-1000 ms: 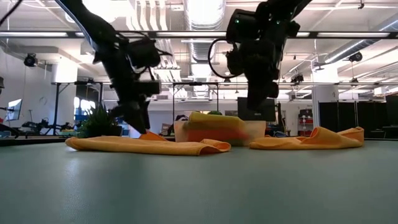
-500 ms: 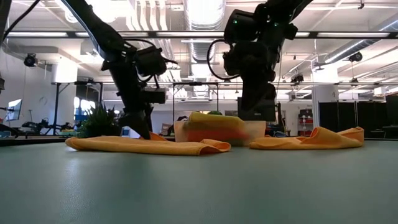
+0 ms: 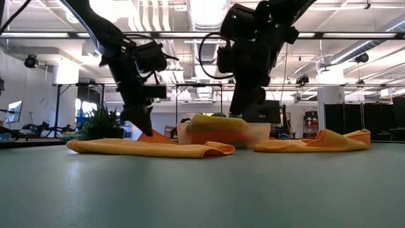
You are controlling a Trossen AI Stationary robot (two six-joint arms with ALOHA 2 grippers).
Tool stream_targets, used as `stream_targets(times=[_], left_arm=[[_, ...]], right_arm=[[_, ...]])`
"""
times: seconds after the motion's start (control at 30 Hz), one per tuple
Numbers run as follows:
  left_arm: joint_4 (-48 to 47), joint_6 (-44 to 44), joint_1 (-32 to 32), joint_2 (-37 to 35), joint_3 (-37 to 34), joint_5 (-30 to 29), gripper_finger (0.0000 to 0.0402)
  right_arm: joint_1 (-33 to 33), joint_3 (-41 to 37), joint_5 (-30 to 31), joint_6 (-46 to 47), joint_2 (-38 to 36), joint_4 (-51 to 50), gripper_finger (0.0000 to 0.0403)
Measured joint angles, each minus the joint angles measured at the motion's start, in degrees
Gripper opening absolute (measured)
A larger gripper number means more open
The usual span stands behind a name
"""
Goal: Fold microfiber towels
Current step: Fold the left orange microfiber towel
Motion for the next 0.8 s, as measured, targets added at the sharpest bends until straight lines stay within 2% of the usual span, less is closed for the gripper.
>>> stream_targets(times=[0.17,0.3,0.57,0.8], left_arm=[[-3.14,-3.23,-0.64,-3.91,0.02,1.94,0.0001],[-4.10,-5.24,-1.42,-6.93,0.02,3.26,0.0000],[-4.58,-9.04,-1.79,-10.30,0.00,3.96,0.0000],[-4.68,-9.13,-1.83,-10.34,-0.02,4.36,0.0000]], right_arm=[[2.82,-0.07,7.76,-8.36,2.38,5.34,0.0123],[3.80,-0.12,9.36,-13.40,4.57,10.93,0.0125],[3.85,-0.12,12.76,-14.46,8.83,12.27,0.0125],[3.85,-0.15,22.11,-13.05,11.62,12.26,0.0125]])
